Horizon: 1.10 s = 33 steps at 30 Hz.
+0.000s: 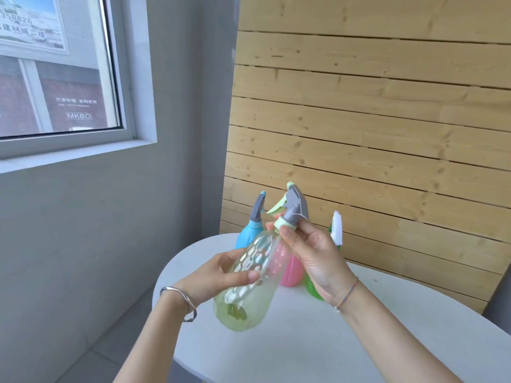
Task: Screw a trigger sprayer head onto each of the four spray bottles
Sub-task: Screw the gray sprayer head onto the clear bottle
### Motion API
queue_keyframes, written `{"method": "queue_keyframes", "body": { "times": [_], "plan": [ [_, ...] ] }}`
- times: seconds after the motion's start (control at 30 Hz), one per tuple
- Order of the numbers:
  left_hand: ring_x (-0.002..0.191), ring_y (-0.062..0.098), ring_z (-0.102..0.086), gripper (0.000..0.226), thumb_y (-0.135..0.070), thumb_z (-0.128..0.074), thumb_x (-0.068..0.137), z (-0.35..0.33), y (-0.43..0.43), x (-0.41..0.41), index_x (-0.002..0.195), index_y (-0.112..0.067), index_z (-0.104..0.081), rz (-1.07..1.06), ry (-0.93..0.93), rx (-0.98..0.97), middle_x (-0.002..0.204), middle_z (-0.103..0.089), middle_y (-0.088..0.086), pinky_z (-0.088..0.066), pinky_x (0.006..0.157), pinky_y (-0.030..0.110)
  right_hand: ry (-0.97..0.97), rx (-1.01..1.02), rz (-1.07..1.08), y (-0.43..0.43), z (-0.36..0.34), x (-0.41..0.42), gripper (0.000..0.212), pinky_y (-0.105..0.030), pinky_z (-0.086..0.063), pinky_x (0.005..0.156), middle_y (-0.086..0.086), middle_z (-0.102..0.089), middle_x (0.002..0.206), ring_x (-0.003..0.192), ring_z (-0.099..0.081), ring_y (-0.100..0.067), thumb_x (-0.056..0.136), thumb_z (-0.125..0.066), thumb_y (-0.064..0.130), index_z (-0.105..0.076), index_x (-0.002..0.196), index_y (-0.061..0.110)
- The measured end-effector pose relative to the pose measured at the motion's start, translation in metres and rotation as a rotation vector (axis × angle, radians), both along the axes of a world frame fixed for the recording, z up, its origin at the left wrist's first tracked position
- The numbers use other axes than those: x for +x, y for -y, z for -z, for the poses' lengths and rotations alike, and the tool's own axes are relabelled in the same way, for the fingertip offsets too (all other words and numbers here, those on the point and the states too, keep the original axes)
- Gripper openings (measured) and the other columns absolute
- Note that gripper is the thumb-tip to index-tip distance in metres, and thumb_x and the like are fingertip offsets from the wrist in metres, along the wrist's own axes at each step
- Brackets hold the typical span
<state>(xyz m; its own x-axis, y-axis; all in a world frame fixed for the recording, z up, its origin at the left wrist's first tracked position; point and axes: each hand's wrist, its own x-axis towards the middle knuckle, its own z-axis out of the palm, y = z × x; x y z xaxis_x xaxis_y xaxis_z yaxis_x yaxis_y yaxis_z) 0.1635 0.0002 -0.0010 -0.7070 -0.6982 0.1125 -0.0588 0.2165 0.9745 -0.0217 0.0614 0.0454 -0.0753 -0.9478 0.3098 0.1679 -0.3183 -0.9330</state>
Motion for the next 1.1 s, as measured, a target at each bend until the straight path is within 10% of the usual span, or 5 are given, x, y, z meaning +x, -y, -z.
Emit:
{"method": "queue_keyframes", "body": {
  "times": [0.17, 0.37, 0.5, 0.8, 1.1],
  "plan": [
    [0.11, 0.0, -0.061, 0.043, -0.06, -0.054, 0.081, 0.004, 0.023, 0.03, 0.119, -0.04, -0.06, -0.418, -0.133, -0.066, 0.113, -0.069, -0.017, -0.046, 0.093, 0.024, -0.036, -0.02, 0.063, 0.055, -0.017, 0.032, 0.019, -0.028, -0.047, 0.099, 0.0, -0.072, 0.103, 0.098, -0.067, -0.006, 0.083, -0.065, 0.012, -0.065, 0.102, 0.016],
    [0.102, 0.019, -0.057, 0.026, -0.038, -0.047, 0.094, 0.019, 0.05, 0.057, 0.114, -0.023, -0.056, -0.904, -0.152, 0.042, 0.107, -0.06, -0.004, -0.04, 0.084, 0.026, -0.24, -0.123, 0.219, 0.139, -0.024, 0.082, 0.02, -0.009, -0.045, 0.081, 0.002, -0.066, 0.096, 0.083, -0.063, 0.002, 0.083, -0.066, 0.009, -0.06, 0.102, 0.012],
    [0.098, 0.019, -0.057, 0.032, -0.035, -0.052, 0.093, 0.03, 0.057, 0.062, 0.119, -0.018, -0.057, -0.898, -0.029, 0.078, 0.112, -0.062, 0.003, -0.04, 0.066, 0.019, -0.394, -0.04, 0.273, 0.173, 0.001, 0.095, 0.021, -0.019, -0.045, 0.082, 0.0, -0.066, 0.095, 0.091, -0.061, -0.014, 0.082, -0.068, 0.015, -0.061, 0.101, 0.012],
    [0.097, 0.019, -0.057, 0.041, -0.04, -0.052, 0.091, 0.039, 0.062, 0.058, 0.126, -0.018, -0.051, -0.809, 0.113, 0.185, 0.118, -0.062, 0.004, -0.038, 0.077, 0.027, -0.507, 0.084, 0.369, 0.193, 0.035, 0.089, 0.022, -0.034, -0.047, 0.087, -0.012, -0.069, 0.102, 0.097, -0.062, -0.027, 0.08, -0.068, 0.016, -0.061, 0.1, 0.009],
    [0.097, 0.017, -0.056, 0.039, -0.04, -0.051, 0.092, 0.041, 0.065, 0.051, 0.126, -0.02, -0.051, -0.802, 0.149, 0.159, 0.106, -0.059, -0.001, -0.037, 0.059, 0.014, -0.54, 0.108, 0.382, 0.196, 0.042, 0.083, 0.022, -0.022, -0.038, 0.077, -0.001, -0.063, 0.095, 0.088, -0.055, -0.016, 0.083, -0.065, 0.019, -0.06, 0.102, 0.01]
  ]
}}
